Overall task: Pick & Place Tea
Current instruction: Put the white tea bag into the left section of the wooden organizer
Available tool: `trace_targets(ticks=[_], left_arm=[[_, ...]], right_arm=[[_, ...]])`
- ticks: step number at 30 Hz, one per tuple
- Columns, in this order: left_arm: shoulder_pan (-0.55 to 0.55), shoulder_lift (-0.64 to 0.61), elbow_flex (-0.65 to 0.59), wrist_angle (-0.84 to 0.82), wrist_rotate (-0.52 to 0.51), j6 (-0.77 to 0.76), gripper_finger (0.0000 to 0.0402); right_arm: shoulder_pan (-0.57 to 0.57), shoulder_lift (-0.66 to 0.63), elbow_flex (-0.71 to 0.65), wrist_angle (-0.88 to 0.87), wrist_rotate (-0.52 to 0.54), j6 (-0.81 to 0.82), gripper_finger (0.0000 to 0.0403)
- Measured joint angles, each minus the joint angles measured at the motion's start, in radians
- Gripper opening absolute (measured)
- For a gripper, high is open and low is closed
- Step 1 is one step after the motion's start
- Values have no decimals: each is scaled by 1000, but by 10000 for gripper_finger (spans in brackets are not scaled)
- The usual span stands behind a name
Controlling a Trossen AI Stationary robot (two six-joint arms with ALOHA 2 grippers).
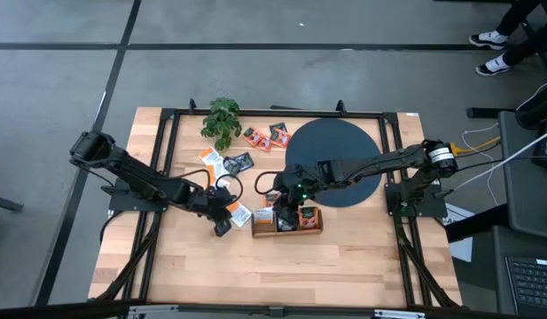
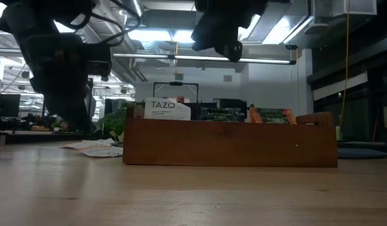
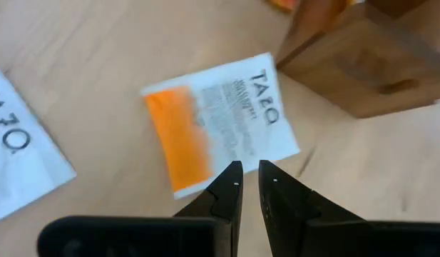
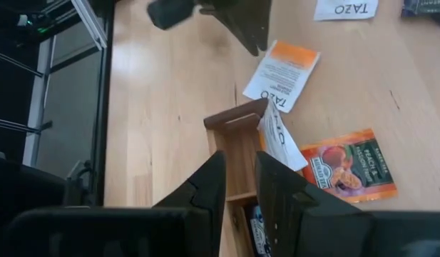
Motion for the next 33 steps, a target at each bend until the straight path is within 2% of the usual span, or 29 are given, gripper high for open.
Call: trace_targets(ticks=[10,17,26,33], left_arm=[[51,98,0,6,28,-32,42],[94,148,4,41,-26,-122,42],[196,156,-1,108,-102,-242,42],[289,156,-2,159,-110,-263,42]], right_arm=[[-6,0,1,4,0,-5,79],[-37,0,0,5,-42,-4,79],[-103,0,-54,-6,-43,10,79],[-186,0,-106,136,12,187,79]])
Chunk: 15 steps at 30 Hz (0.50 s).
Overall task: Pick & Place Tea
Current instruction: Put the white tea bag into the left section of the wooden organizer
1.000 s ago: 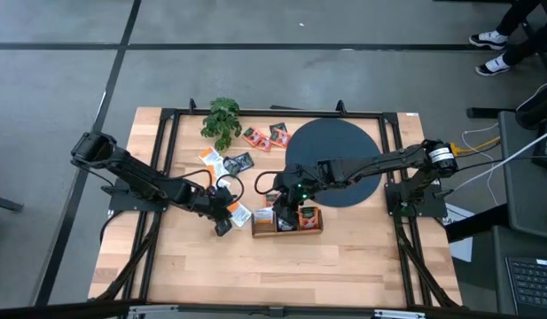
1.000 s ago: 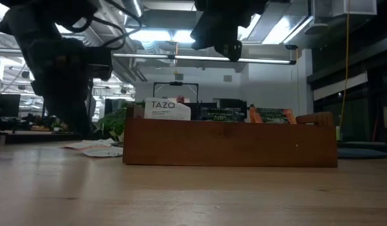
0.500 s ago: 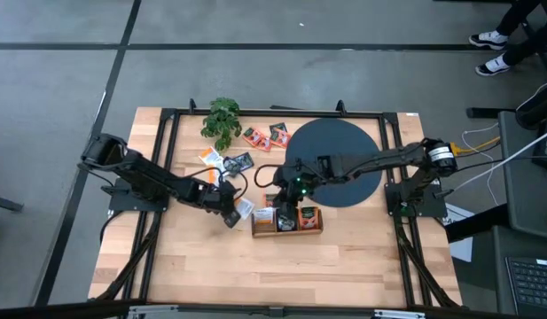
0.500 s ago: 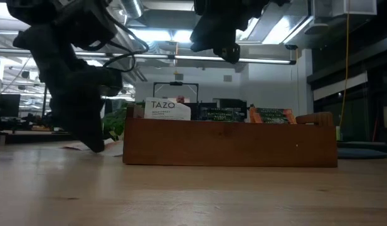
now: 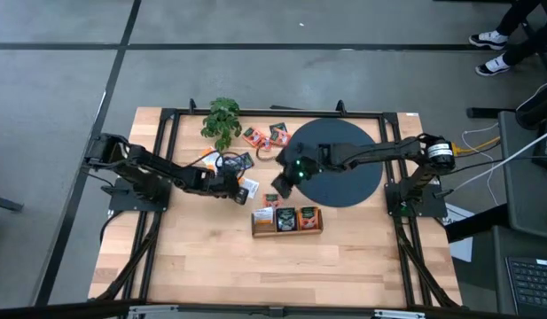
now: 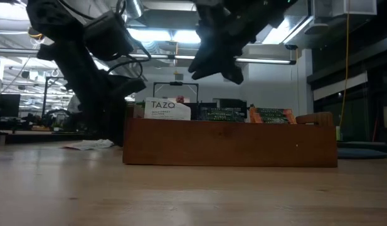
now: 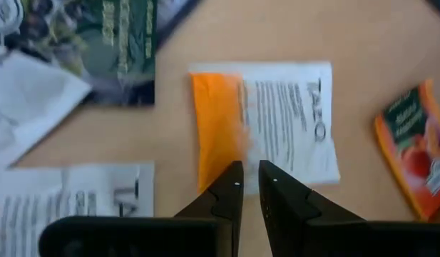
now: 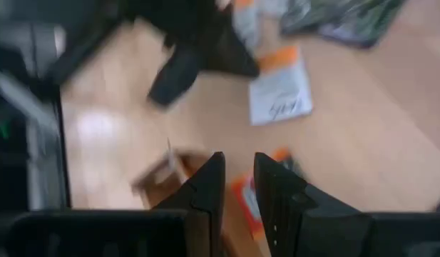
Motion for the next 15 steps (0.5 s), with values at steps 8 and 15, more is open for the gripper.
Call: trace_targets(ticks=[8,15], left_arm=[[42,0,0,56,33,22,42],[39,0,1,30,85,80,42]], right_arm=[[-88,85,-5,32,-62,150,79],[-71,195,-7,130,-124,152,79]])
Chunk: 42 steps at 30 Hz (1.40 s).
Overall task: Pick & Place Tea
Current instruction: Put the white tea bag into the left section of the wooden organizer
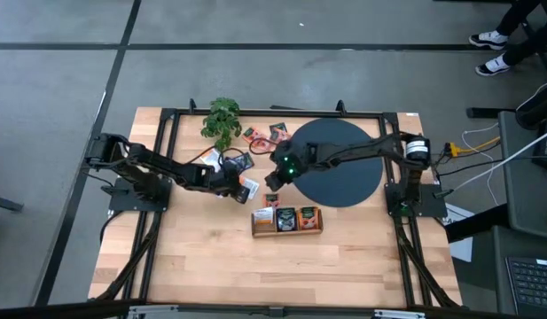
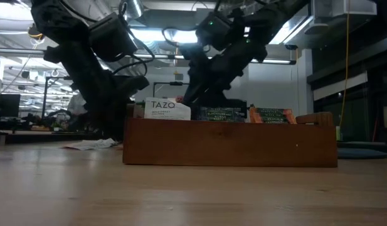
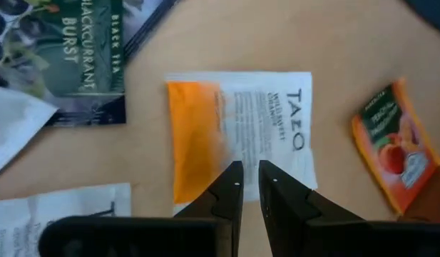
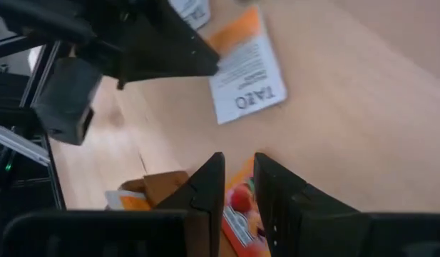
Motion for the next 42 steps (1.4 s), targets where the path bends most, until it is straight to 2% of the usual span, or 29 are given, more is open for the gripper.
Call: trace_targets(ticks=[6,13,24,27,30,36,42], left_arm=[[-8,34,6,-68,-9,2,29],[-13,69,2,26,-17,2,4],[2,72,1,82,-38,-11,2],[2,87,0,109,-38,-14,3],[2,120,2,146,-18,-15,2],[-7,216,6,312,46,-16,5],[-11,210,5,300,47,13,4]], right_arm=[[2,41,0,65,4,5,79],[-6,44,1,71,38,0,79],[-25,44,1,20,106,2,79],[-13,44,1,16,135,29,79],[20,44,1,16,220,30,79],[69,44,1,21,349,48,79],[63,44,2,-62,362,73,79]])
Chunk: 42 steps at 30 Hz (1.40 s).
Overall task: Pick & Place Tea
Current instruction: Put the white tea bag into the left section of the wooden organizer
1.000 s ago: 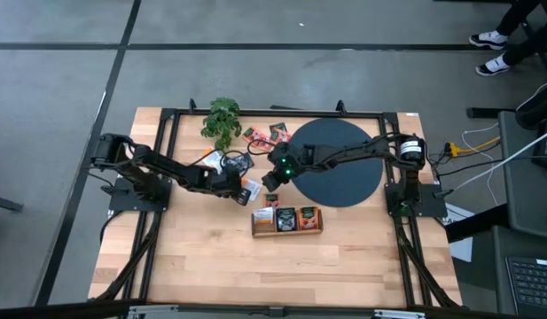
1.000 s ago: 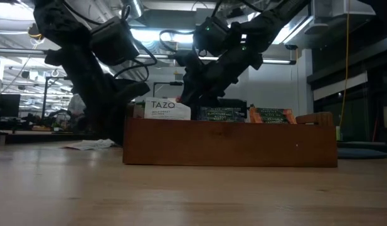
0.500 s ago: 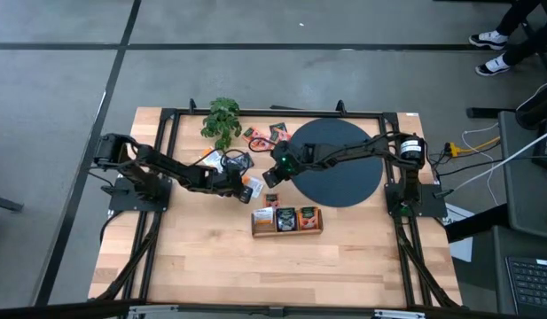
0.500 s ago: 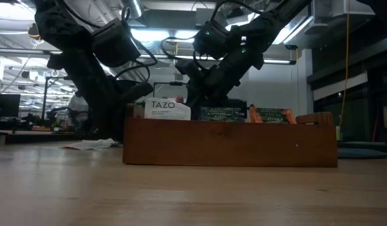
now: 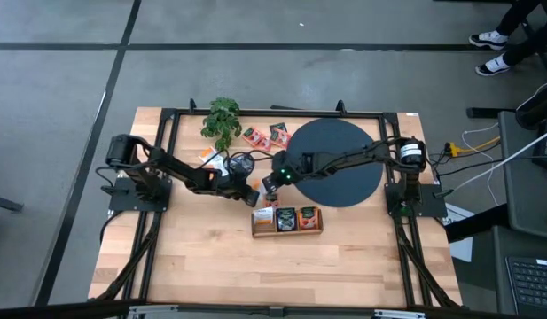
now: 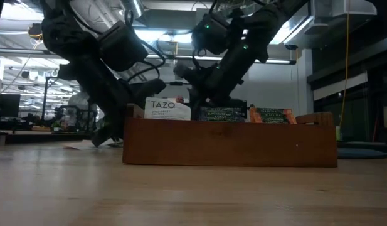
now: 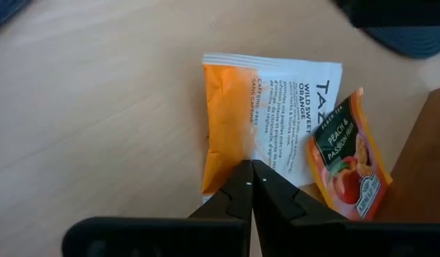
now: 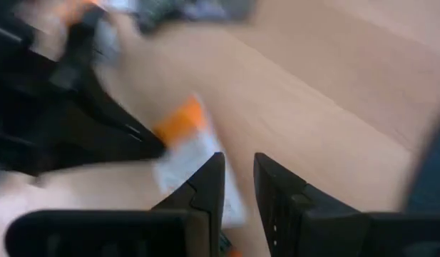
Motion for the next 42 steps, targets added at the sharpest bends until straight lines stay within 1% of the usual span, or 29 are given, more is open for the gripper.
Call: trace_targets(ticks=[1,3,7,9,11,29,33,36,42], left_arm=[[0,-1,-1,-1,-2,4,4],[-1,-1,-1,-1,-1,4,4],[-1,-1,-1,-1,1,6,3],[-1,-1,-1,-1,2,8,5],[0,-1,-2,-1,2,7,4],[0,-1,-2,0,14,6,3],[0,-1,-2,0,14,5,4],[-1,-1,-2,0,12,4,4],[-1,-1,-3,5,7,0,4]], right_arm=[[-2,0,-5,-26,-1,13,79],[-8,0,-39,-18,-17,36,79],[-29,2,-121,140,-147,67,79],[-30,2,-156,234,-170,87,79],[-29,2,-173,262,-175,100,79],[-43,2,-174,306,-280,100,79],[-42,2,-174,255,-266,73,79],[-43,2,-175,255,-263,59,79],[-43,2,-175,259,-294,34,79]])
